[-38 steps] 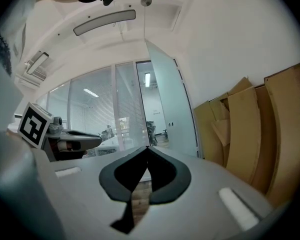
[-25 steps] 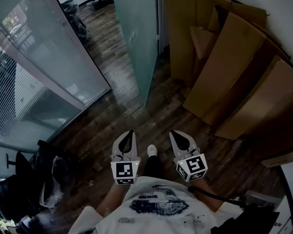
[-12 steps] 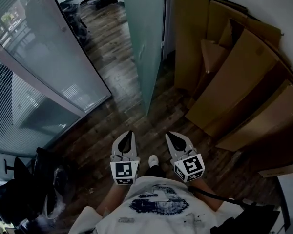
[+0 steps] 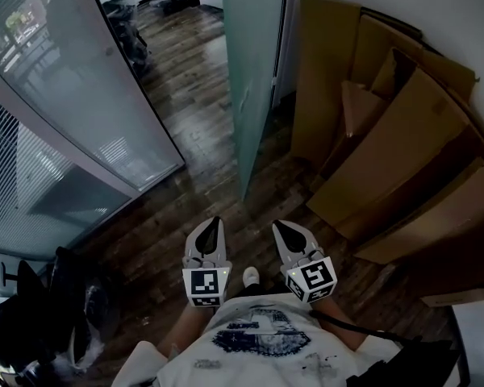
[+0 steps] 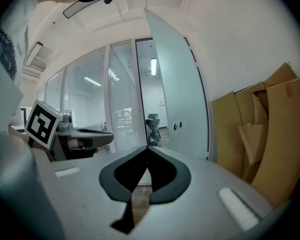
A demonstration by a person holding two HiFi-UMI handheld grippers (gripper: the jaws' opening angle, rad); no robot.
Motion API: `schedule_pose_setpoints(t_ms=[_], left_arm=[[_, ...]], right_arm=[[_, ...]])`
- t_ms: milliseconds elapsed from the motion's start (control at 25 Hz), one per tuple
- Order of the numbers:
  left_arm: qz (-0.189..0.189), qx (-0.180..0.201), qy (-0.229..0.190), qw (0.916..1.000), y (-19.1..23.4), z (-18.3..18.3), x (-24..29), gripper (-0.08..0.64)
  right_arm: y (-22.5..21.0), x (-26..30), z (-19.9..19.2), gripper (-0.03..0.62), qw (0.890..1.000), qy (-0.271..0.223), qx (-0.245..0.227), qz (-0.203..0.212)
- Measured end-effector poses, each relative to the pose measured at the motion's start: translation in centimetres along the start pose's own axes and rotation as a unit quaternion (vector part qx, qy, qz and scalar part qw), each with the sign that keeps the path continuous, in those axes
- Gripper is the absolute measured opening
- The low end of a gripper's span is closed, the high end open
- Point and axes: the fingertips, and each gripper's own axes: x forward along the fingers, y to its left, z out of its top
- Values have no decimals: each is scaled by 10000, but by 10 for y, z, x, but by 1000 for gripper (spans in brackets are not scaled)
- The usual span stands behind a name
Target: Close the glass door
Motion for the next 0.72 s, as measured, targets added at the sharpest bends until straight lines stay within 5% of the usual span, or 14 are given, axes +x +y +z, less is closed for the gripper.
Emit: schedule_pose_setpoints(t_ms=[360,720], left_arm=[[182,-51,181,9997,-2,-5,33,3],[879,-94,397,9953,14,6,94,3]], right_arm=[[-26,29,-5,8,9993,161,129,297],[-83,100,9,8,9947,277,140,981]])
